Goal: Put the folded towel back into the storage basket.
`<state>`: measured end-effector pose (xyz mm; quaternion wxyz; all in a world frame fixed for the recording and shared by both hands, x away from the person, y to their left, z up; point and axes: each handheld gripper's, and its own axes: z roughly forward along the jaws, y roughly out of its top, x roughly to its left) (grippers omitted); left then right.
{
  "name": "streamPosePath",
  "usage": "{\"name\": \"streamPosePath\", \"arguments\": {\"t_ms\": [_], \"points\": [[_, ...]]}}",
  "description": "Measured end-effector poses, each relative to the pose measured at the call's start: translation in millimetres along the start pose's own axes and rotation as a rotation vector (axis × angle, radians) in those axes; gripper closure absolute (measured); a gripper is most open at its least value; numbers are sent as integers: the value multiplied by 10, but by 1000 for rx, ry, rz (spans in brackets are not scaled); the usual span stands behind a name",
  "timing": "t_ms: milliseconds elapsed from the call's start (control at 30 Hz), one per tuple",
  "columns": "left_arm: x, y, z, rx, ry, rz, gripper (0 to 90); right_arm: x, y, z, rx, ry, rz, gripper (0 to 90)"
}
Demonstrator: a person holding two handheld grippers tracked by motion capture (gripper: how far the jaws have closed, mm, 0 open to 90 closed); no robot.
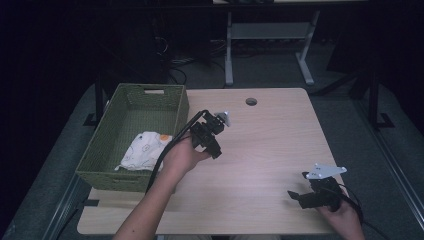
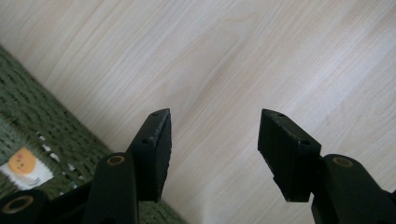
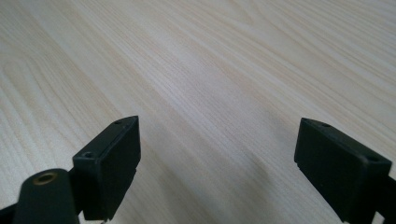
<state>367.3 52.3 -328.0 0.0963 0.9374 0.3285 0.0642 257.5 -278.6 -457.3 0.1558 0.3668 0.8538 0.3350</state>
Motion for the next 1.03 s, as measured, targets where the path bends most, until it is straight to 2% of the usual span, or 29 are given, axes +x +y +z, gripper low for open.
{"name": "streamPosePath", "arguments": {"t_ms": [33, 167, 600, 700, 833, 1033], "points": [[-15, 6, 9, -7, -4, -7, 448, -1, -1, -2, -1, 0, 0, 143], [-60, 41, 45, 7, -15, 17, 447, -7, -3, 0, -4, 0, -1, 143], [-223, 135, 171, 11, -33, 49, 441, -6, -3, 3, -1, 1, -2, 143], [-267, 147, 192, 6, -27, 58, 442, -10, -5, 2, -1, -1, -3, 143], [-341, 155, 257, 11, -41, 71, 442, -11, -5, 2, -1, -2, -2, 143], [-376, 129, 314, 16, -53, 74, 440, 3, 4, 4, 1, -1, -4, 143]]}}
